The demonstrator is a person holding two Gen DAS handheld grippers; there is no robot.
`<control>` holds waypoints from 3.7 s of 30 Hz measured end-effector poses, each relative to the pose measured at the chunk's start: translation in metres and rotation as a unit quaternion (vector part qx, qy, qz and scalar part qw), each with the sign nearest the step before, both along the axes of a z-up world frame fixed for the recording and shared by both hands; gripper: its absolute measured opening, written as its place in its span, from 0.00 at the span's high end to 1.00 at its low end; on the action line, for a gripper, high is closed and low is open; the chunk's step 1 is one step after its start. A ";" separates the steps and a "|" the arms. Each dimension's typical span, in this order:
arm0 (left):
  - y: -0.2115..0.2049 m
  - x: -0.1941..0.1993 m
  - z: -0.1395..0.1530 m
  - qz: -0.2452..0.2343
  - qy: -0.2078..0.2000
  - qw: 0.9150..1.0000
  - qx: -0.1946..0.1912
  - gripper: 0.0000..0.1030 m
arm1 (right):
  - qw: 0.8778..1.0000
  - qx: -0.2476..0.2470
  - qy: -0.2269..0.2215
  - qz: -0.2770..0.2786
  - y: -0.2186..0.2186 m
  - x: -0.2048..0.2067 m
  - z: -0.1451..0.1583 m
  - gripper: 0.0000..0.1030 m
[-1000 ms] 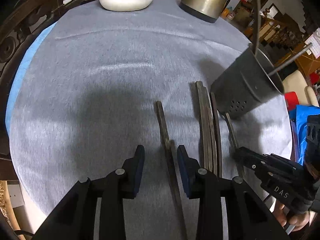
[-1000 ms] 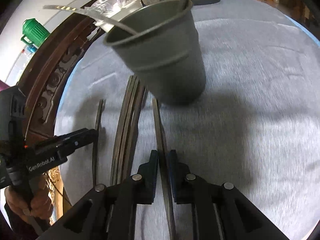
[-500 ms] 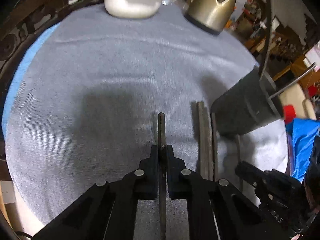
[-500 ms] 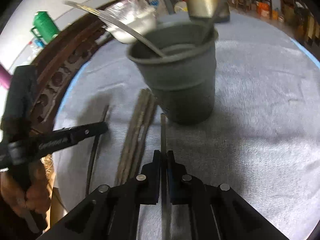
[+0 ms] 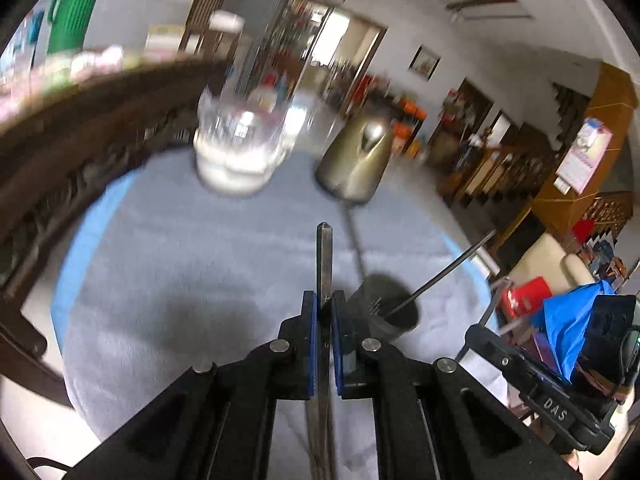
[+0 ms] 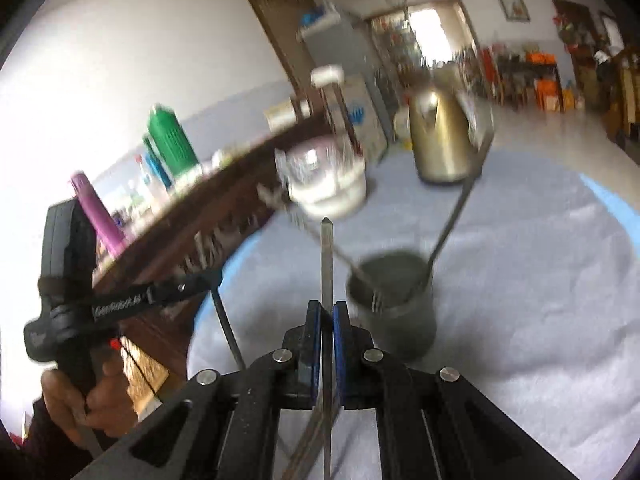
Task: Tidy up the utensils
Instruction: 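Lift both held sticks over the holder cup and insert them, then open both tools to release the sticks into the holder cup, then withdraw both tools from the holder back toward the stick bundle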
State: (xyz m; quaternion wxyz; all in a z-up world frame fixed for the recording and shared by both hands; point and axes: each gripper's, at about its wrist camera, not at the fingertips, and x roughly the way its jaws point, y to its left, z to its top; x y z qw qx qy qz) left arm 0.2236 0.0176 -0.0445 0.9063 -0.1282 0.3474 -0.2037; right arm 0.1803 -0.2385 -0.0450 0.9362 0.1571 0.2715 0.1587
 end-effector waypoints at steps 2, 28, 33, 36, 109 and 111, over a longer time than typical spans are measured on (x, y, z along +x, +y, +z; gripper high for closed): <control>-0.003 -0.006 0.015 0.001 -0.026 1.000 -0.010 0.93 | 0.999 0.009 -0.032 -0.016 -0.006 -0.005 0.014 0.94; -0.065 0.015 0.053 0.054 -0.144 0.988 -0.010 0.94 | 0.978 -0.010 -0.132 -0.163 -0.028 0.017 0.052 0.94; -0.070 0.016 0.039 0.032 -0.121 0.992 0.002 0.94 | 0.984 -0.008 -0.093 -0.150 -0.030 0.030 0.036 0.94; -0.071 0.016 0.038 0.023 -0.111 0.994 0.010 0.94 | 0.990 -0.004 -0.064 -0.128 -0.029 0.032 0.026 0.93; -0.093 -0.076 -0.088 0.101 0.134 0.946 0.277 0.35 | 0.997 0.063 0.015 0.045 -0.067 -0.032 -0.137 0.42; -0.091 -0.070 -0.089 0.099 0.134 0.949 0.266 0.35 | 0.997 0.061 0.012 0.035 -0.068 -0.033 -0.137 0.42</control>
